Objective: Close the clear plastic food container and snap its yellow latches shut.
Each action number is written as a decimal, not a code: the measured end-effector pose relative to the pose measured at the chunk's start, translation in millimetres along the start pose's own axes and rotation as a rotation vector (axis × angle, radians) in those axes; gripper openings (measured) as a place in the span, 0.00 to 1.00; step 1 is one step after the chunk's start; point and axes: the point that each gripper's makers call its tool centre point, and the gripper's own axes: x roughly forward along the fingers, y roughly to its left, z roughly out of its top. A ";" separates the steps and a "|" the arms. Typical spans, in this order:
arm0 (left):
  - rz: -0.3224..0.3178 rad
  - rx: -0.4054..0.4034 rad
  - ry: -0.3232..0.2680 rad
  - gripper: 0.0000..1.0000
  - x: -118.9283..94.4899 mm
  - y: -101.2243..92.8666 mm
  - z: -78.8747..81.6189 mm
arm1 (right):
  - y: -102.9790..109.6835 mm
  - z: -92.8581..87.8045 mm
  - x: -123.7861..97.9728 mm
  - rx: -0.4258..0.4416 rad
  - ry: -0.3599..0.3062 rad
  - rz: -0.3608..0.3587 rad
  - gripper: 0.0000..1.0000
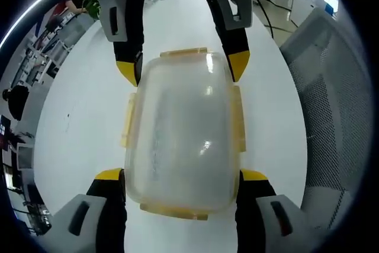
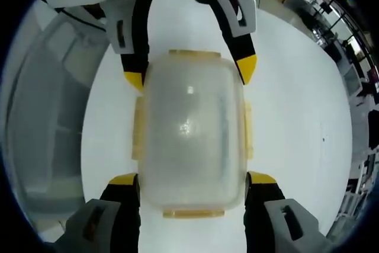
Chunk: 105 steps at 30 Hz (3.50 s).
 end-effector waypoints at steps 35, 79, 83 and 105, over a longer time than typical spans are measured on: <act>-0.001 -0.006 -0.029 0.76 13.4 56.0 2.6 | -56.3 -6.6 2.8 0.000 0.011 -0.004 0.71; 0.043 -0.092 -0.106 0.88 1.2 64.7 1.9 | -59.3 -17.8 -9.4 0.145 -0.081 -0.097 0.82; 0.070 -0.111 -0.105 0.90 -3.3 65.5 -4.6 | -56.2 -23.3 -14.1 0.199 -0.103 -0.125 0.82; 0.149 -0.374 -0.224 0.94 -27.9 46.8 -19.1 | -32.1 -25.6 -30.4 0.454 -0.248 -0.227 0.80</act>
